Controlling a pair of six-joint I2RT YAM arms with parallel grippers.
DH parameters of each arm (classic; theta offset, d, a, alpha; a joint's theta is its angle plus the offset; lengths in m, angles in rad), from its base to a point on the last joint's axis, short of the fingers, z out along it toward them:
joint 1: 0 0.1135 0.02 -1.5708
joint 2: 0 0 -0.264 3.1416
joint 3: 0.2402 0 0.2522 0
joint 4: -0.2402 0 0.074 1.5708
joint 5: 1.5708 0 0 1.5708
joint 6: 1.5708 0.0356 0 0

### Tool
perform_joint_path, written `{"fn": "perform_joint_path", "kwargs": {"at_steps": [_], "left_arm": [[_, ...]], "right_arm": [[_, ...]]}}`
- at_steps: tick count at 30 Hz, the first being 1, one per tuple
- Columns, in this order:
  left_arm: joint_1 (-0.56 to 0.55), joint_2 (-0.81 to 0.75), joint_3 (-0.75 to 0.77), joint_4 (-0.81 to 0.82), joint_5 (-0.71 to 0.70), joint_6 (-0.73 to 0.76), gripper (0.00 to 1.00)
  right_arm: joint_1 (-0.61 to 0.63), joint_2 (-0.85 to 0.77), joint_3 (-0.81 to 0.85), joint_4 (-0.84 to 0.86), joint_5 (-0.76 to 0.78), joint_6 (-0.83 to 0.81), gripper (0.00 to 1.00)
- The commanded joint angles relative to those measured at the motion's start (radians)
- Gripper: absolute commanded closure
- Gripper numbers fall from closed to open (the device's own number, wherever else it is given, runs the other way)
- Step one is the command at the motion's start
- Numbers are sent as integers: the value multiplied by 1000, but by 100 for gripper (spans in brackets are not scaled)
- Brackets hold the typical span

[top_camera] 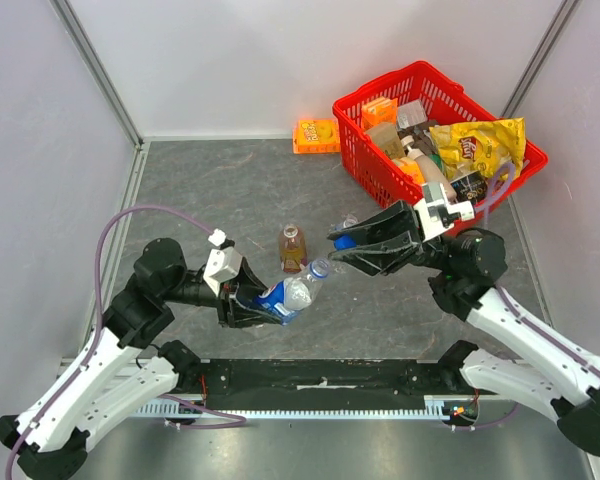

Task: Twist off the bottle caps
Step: Place the bottle cap at the center of the board.

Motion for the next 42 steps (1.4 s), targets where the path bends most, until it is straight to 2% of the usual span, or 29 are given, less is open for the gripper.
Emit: {"fn": "perform_joint_path", "kwargs": {"at_steps": [1,8,15,19,23,25,29,33,36,38,40,42], "left_arm": [[-3,-38,-29,37,-130,-32,98],[-3,-102,-114,112,-451,-121,98],[-3,-127,-164,153,-578,-149,98],[-3,-127,-160,156,-589,-138,98],[-4,-133,-155,161,-537,-110,98],[-3,-141,-150,157,-525,-101,98],[-3,-165,-146,146,-523,-78,98],[-3,-173,-141,127,-539,-67,98],[-3,-177,-140,121,-535,-66,98],[-3,-177,-141,120,-529,-60,98],[-3,-171,-141,112,-532,-55,98],[-3,-165,-138,103,-531,-50,98]], "right_arm": [[-2,-124,35,-424,264,-256,100],[-2,-235,-50,-661,382,-338,100],[-2,-288,-246,-707,422,-312,100],[-2,-351,-402,-699,563,-292,100],[-2,-423,-537,-676,678,-243,100],[-2,-443,-582,-711,788,-188,100],[-2,-437,-660,-719,899,-106,99],[-2,-375,-688,-727,963,-91,95],[-2,-300,-666,-768,1035,-74,82],[-2,-250,-651,-773,1037,-86,68],[-4,-214,-640,-778,1040,-89,63],[-2,-194,-642,-759,1034,-94,51]]}}
